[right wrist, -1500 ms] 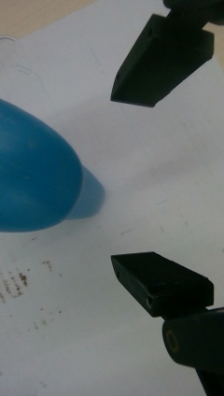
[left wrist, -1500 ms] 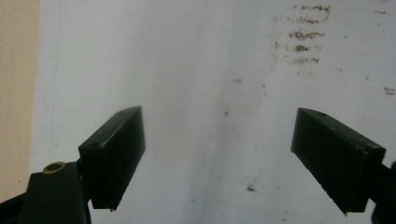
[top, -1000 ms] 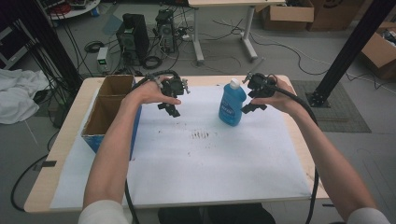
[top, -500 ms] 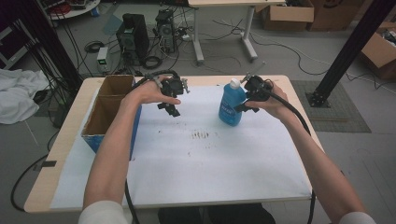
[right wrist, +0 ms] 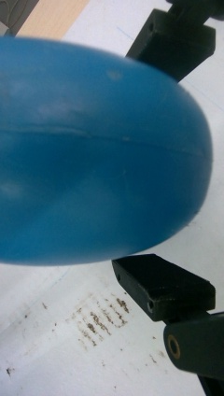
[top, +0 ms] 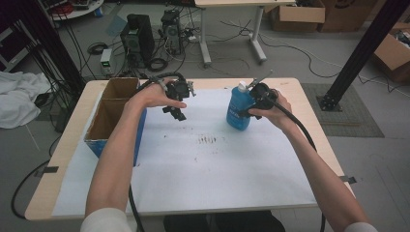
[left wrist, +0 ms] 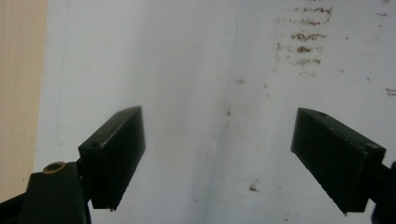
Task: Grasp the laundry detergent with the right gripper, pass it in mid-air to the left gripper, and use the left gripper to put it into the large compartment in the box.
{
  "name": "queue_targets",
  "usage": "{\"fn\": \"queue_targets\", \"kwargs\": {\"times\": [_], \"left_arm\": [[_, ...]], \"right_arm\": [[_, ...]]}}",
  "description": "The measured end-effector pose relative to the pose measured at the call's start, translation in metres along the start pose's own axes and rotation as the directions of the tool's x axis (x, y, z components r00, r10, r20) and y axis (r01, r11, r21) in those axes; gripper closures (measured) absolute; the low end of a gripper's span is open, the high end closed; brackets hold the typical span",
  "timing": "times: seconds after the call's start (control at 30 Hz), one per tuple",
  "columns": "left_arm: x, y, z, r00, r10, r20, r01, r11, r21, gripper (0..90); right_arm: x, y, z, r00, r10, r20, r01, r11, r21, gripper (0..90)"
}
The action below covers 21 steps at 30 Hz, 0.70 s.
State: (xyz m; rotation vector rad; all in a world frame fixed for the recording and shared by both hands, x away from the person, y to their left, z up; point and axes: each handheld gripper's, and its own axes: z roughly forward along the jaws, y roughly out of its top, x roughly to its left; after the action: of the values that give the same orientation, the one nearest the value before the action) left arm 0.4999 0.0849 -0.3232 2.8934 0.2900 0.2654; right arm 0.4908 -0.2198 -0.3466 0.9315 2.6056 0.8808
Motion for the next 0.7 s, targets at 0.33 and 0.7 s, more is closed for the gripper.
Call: {"fn": "queue_targets", "kwargs": {"times": [0.33, 0.7], "left_arm": [[0.0, 0.0, 0.001, 1.0, -0.005, 0.001, 0.005, 0.9999, -0.01, 18.3], [0.001, 0.0, 0.002, 1.0, -0.009, 0.003, 0.009, 0.9999, -0.013, 18.3]], "right_arm": [[0.003, -0.003, 0.007, 0.9996, 0.025, 0.011, -0.025, 0.999, -0.032, 17.6], [0.002, -0.005, 0.013, 0.9989, 0.042, 0.019, -0.041, 0.998, -0.048, 17.7]]}}
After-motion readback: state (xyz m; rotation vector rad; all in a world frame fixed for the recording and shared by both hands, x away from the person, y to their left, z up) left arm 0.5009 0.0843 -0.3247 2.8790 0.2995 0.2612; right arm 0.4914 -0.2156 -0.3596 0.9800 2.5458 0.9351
